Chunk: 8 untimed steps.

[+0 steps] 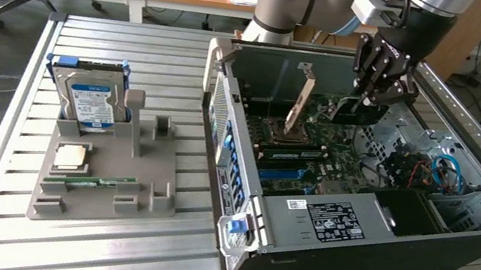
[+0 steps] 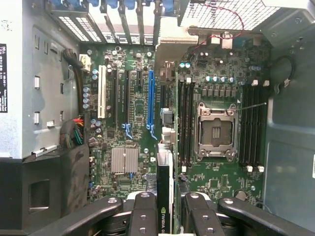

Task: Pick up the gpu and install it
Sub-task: 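Insert the gpu into the slot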

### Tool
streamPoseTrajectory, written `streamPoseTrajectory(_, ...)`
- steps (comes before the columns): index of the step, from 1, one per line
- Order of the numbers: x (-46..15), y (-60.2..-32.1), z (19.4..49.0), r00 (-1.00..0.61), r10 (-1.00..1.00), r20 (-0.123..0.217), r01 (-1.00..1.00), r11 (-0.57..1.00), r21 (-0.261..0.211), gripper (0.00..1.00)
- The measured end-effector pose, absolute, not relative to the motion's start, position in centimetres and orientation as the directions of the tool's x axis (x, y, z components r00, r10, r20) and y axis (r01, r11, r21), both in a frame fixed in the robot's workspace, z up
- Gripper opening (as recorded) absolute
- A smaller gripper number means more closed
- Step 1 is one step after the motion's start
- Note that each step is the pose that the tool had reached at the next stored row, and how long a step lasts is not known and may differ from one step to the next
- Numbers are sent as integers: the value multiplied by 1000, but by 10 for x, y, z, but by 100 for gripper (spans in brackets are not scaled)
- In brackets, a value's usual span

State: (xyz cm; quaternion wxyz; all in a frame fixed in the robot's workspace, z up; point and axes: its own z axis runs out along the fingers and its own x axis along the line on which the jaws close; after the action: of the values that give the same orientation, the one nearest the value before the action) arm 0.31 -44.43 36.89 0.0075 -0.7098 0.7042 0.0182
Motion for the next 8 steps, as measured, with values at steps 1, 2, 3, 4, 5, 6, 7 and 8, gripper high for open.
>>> streamPoseTrajectory(1, 3, -444, 369, 8, -999, -36, -1000, -8, 15, 27)
streamPoseTrajectory(2, 3, -444, 369, 8, -999, -36, -1000, -8, 15, 27)
streamPoseTrajectory(3, 3, -444, 368, 8, -999, -37, -1000, -8, 15, 27)
streamPoseTrajectory(4, 3, -444, 367, 8, -999, -37, -1000, -8, 15, 27)
streamPoseTrajectory(5, 3, -444, 367, 8, -999, -37, -1000, -8, 15, 27)
streamPoseTrajectory(6, 3, -444, 366, 8, -999, -37, -1000, -8, 15, 27)
streamPoseTrajectory(7, 3, -444, 365, 8, -999, -37, -1000, -8, 15, 27)
streamPoseTrajectory(8, 3, -444, 364, 8, -999, -37, -1000, -8, 15, 27)
